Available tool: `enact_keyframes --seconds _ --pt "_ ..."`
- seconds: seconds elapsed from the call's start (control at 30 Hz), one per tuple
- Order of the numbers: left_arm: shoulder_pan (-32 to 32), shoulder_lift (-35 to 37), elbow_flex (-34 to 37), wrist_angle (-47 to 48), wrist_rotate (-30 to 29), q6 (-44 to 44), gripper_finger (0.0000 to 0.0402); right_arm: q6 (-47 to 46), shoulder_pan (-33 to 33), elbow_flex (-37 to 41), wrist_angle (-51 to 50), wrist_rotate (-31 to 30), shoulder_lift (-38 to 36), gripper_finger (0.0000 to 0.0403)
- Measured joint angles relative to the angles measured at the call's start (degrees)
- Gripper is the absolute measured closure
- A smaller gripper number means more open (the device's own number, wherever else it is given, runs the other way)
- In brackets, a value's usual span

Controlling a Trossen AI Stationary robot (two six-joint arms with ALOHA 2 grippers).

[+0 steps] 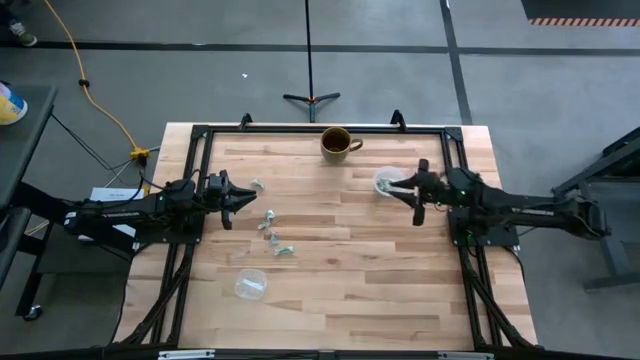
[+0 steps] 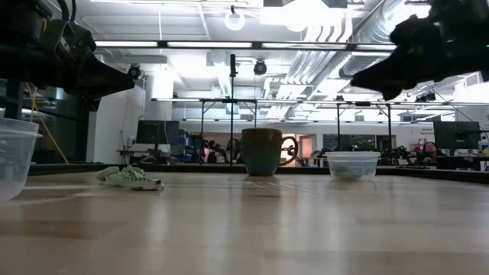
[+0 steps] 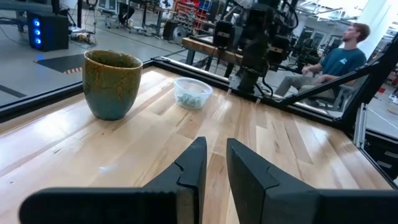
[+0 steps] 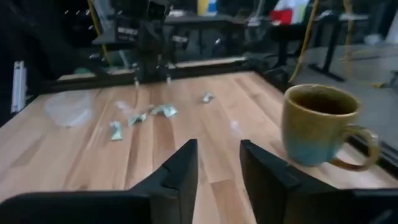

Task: Pick and place Stevia / Truvia into bins
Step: Put the stevia packet into the bottom transparent container

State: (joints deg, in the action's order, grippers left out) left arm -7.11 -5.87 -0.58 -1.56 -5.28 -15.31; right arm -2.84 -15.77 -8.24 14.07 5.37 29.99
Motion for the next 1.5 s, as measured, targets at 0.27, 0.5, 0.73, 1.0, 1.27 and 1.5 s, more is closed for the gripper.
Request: enact_keyframes --seconds 0.27,0.5,0.73,1.0,1.27,1.5 --pt "0.0 0.0 0.0 0.0 0.0 0.0 0.0302 0.7 10.3 1.7 -9.6 -6.5 -12.3 0.0328" --pt "0.0 0.0 0.0 0.0 0.0 0.0 0.0302 3.1 16.7 6.1 -6.1 -12.7 -18.6 0.0348" --pt "0.0 0.0 0.0 0.0 0.0 5.0 0.0302 2.8 16.9 7.7 -4.8 -15.5 -19.9 0.0361" --pt "0.0 -0.5 -0.7 -2.1 0.2 6.1 0.0234 2.9 16.9 7.7 -7.5 -19.0 -19.9 0.0356" --pt "0.0 -16.0 -10.5 0.0 -0.2 8.6 0.0105 2.7 16.9 7.7 -9.1 -19.2 -19.8 0.0358" --pt "0.0 -41.9 -24.6 15.4 -1.1 21.3 0.0134 0.6 16.9 7.7 -9.1 -21.9 -19.8 0.0353"
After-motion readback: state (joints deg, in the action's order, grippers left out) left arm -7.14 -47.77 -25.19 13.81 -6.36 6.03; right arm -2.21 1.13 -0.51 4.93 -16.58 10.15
